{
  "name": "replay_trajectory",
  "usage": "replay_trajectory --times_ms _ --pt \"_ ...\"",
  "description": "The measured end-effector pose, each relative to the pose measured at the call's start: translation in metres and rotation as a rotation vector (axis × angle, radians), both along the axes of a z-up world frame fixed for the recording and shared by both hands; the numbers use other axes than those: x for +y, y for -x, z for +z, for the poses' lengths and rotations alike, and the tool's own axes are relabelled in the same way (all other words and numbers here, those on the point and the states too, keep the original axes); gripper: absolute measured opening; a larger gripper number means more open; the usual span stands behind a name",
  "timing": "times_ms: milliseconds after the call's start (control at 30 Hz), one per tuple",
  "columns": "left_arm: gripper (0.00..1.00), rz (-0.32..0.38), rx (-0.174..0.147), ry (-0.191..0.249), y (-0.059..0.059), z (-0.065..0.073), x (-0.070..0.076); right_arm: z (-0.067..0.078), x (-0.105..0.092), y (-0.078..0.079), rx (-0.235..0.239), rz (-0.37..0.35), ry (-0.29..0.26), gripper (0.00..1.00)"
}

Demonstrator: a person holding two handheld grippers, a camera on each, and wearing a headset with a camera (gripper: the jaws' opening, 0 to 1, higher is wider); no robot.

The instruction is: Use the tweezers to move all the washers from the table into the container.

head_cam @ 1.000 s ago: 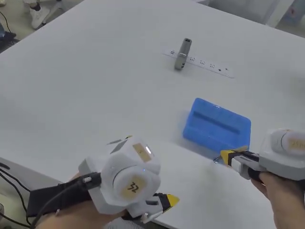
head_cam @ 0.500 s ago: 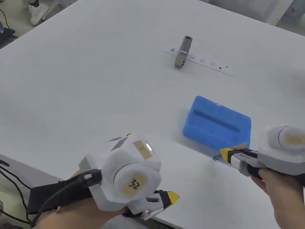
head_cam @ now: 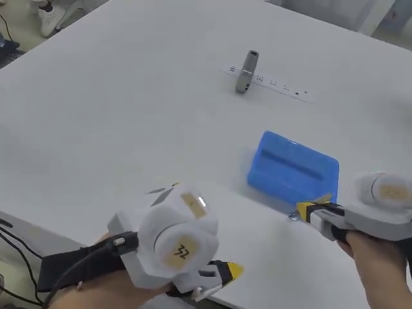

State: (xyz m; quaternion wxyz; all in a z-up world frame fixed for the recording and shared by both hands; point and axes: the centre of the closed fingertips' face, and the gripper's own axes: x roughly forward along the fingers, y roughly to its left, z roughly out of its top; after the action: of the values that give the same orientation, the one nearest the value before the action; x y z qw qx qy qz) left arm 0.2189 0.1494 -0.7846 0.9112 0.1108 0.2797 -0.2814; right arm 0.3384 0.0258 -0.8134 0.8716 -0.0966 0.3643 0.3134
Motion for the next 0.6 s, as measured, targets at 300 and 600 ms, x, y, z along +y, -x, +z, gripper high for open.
replay_trajectory --times_ms 300,600 --pt "0.87 -0.006 0.001 -0.002 0.001 0.0 -0.001 0.025 -0.001 0.005 -0.018 0.002 -0.061 0.02" --pt "0.87 0.002 -0.002 -0.004 0.0 0.0 0.001 0.054 -0.005 -0.001 -0.059 -0.021 -0.121 0.02"
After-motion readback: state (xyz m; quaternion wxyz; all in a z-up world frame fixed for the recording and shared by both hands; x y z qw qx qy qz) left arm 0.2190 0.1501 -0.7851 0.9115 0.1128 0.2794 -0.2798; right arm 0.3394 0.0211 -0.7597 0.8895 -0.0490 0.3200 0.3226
